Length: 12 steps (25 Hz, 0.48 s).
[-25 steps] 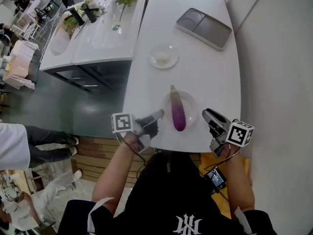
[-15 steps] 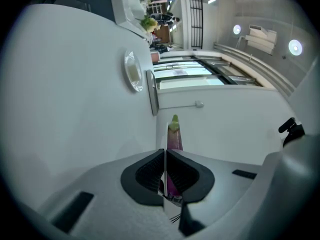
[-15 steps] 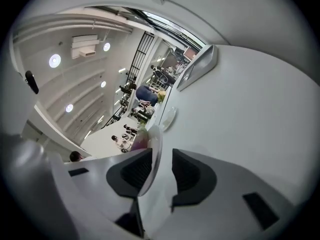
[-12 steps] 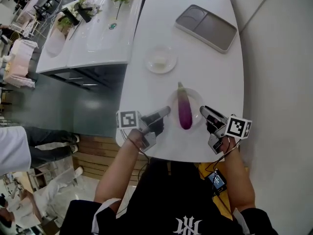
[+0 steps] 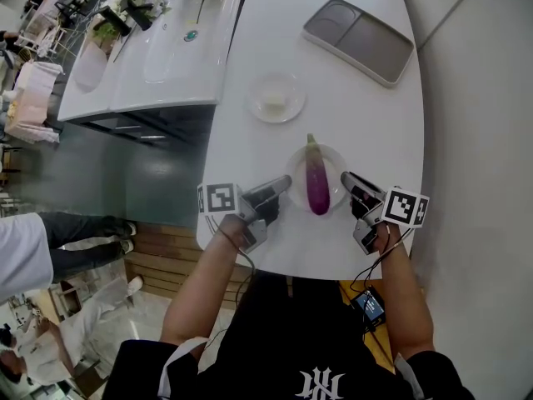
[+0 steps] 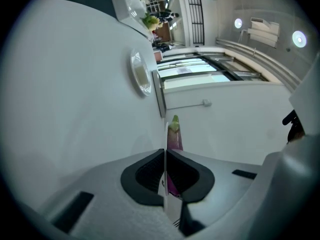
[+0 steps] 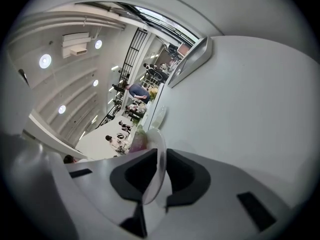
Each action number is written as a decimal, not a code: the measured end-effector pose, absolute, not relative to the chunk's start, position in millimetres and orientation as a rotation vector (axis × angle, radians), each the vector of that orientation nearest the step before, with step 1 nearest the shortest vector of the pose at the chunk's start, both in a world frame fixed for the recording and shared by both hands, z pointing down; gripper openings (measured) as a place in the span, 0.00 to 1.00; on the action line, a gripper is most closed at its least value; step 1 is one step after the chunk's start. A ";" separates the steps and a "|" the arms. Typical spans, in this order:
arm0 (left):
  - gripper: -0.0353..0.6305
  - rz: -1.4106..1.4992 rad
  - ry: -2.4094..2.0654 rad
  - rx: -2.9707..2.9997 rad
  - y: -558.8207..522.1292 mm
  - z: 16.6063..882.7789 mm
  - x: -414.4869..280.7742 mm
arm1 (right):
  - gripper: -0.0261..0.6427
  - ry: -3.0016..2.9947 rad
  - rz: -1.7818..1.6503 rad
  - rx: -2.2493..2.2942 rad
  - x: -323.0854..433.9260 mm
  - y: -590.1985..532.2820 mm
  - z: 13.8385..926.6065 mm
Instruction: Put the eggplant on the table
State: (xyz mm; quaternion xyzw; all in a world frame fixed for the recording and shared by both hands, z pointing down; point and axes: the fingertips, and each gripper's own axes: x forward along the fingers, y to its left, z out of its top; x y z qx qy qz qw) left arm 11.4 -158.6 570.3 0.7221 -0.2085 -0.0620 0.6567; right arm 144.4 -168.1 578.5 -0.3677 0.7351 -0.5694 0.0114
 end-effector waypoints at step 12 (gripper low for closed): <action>0.08 -0.062 -0.509 1.656 -155.1 580.4 10.3 | 0.09 2.283 -1.870 -1.211 144.1 -164.5 591.5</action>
